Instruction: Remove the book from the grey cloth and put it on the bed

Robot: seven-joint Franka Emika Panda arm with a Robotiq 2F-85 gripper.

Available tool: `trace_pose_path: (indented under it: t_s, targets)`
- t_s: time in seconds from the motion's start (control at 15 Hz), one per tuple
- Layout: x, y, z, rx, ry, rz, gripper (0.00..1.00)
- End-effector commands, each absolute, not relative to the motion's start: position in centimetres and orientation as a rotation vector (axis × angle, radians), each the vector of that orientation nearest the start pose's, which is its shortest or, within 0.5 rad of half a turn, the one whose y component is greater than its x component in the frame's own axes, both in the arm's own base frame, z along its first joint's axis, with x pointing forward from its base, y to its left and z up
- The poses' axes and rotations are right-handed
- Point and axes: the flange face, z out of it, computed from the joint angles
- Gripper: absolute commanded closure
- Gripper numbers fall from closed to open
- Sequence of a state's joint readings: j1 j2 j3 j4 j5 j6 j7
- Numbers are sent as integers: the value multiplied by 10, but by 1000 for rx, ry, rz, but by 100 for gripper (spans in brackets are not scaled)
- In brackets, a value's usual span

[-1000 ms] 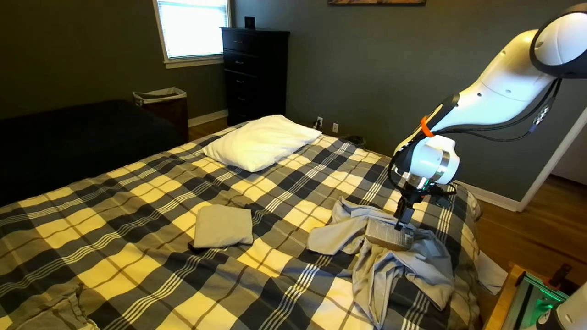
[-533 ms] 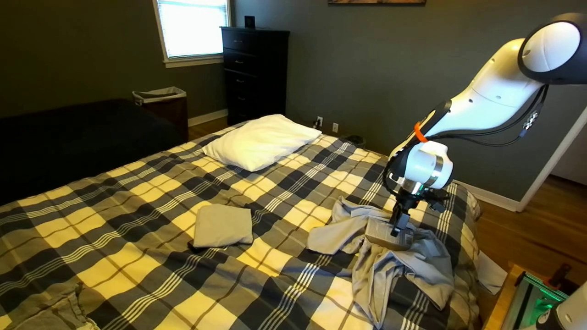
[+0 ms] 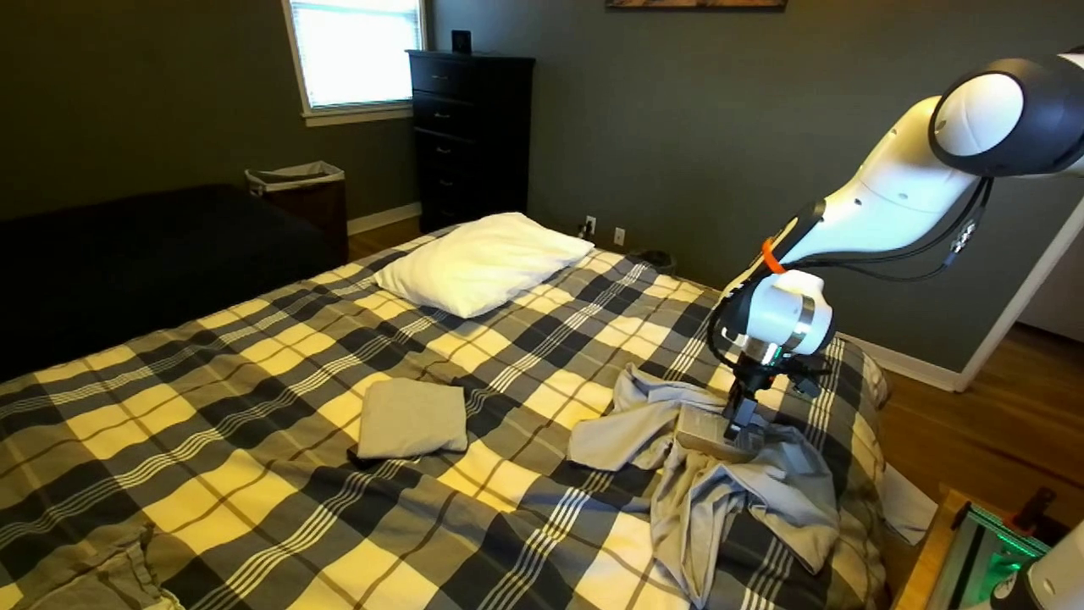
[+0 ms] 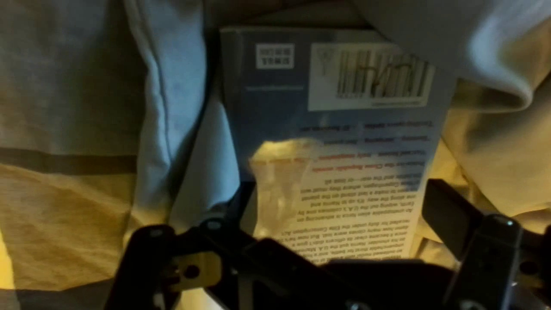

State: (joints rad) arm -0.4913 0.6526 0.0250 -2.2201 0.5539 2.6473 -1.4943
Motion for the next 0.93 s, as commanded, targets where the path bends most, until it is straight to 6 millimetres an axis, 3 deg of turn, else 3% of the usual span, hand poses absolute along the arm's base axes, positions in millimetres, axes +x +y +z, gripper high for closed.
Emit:
trace_pose_path:
  t_s: [0.0,0.27,0.87]
  targets:
    - [436,-259,59,-2772,-644,-82,0]
    - [439,-269,53,-2765,-630,-82,0]
    - [464,-245,29,-2652,-676,-134,0]
